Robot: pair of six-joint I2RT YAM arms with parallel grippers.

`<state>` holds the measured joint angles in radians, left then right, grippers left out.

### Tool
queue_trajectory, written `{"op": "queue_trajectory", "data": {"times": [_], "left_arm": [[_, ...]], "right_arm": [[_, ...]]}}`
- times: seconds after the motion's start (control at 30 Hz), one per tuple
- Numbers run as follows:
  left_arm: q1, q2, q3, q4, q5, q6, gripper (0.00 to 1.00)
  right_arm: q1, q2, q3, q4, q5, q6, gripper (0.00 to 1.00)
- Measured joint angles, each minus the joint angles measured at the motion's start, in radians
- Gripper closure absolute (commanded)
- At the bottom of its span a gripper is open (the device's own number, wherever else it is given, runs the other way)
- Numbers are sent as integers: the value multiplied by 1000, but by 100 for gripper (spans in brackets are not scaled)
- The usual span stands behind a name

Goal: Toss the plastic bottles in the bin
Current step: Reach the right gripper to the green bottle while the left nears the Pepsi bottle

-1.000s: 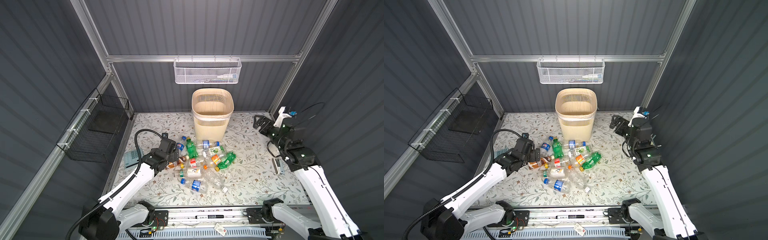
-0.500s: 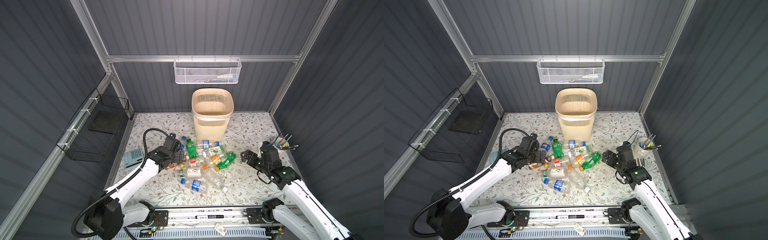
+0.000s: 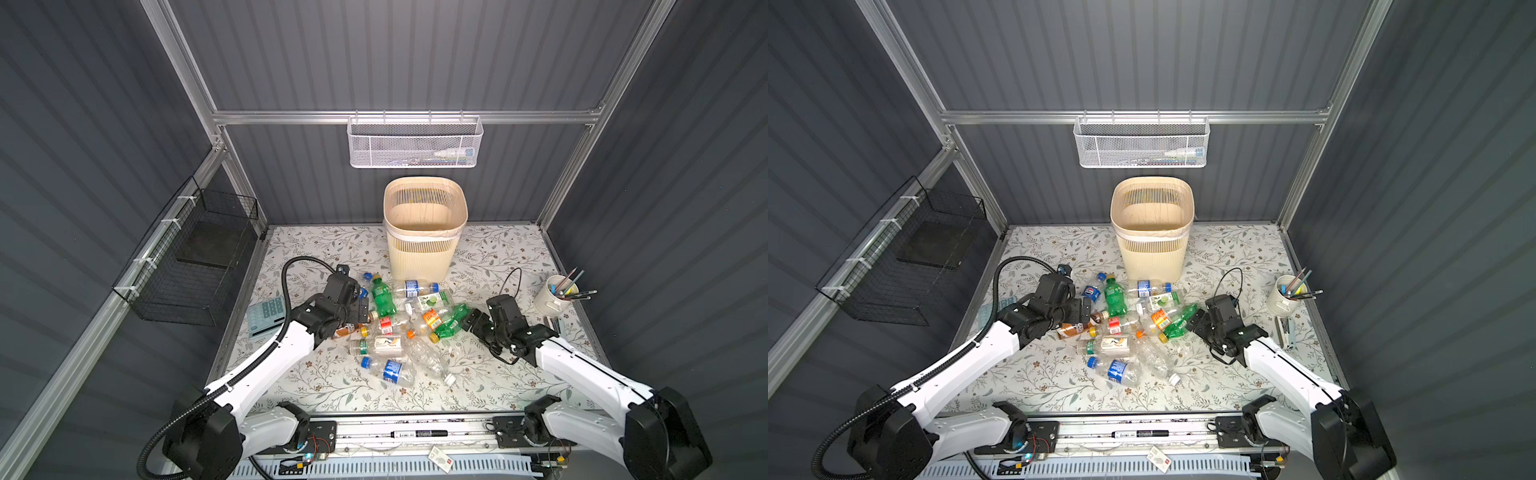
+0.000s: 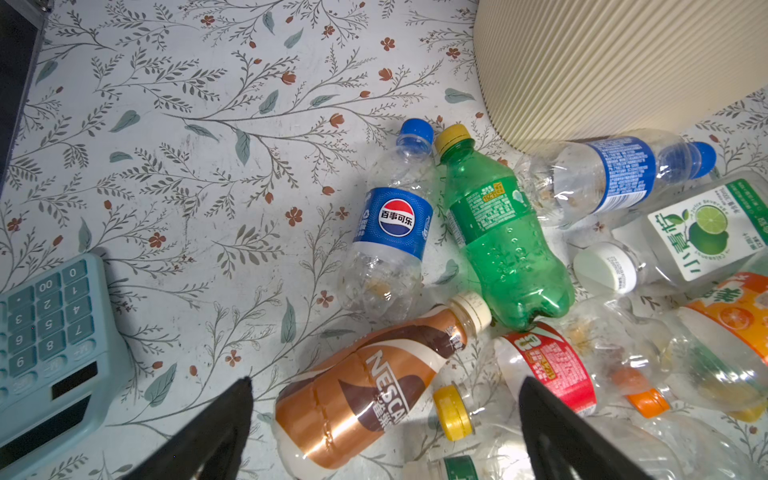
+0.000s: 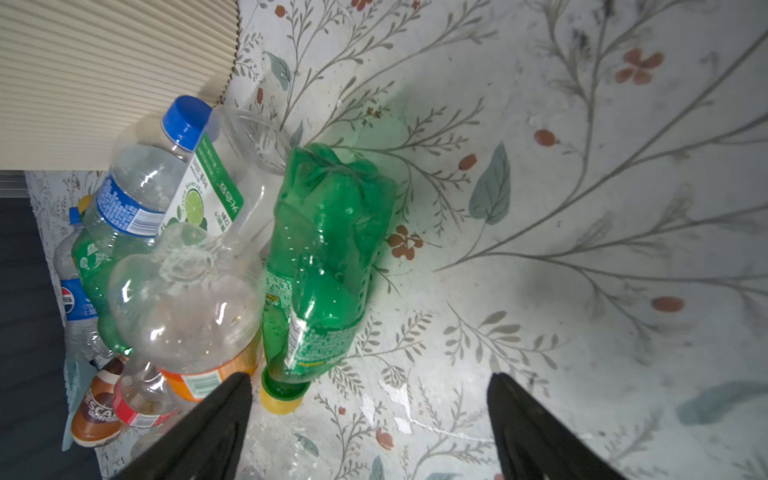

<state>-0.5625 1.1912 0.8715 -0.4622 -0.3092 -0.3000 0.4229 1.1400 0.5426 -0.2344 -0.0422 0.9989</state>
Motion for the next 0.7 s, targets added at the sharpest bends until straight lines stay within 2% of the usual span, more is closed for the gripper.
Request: {"op": "queue_trajectory", "data": {"times": [0.3,0.6,0.7], "left_arm": [[0,0,-5,4,-1,0,0],[0,0,-16,7,-5,0,0],[0,0,-16,7,-8,0,0]], "right_arm": [[0,175,50,55,-11,22,21],[-29,218,64,47,2,-4,41],[-71,206,64,37,5,-21,43]]}}
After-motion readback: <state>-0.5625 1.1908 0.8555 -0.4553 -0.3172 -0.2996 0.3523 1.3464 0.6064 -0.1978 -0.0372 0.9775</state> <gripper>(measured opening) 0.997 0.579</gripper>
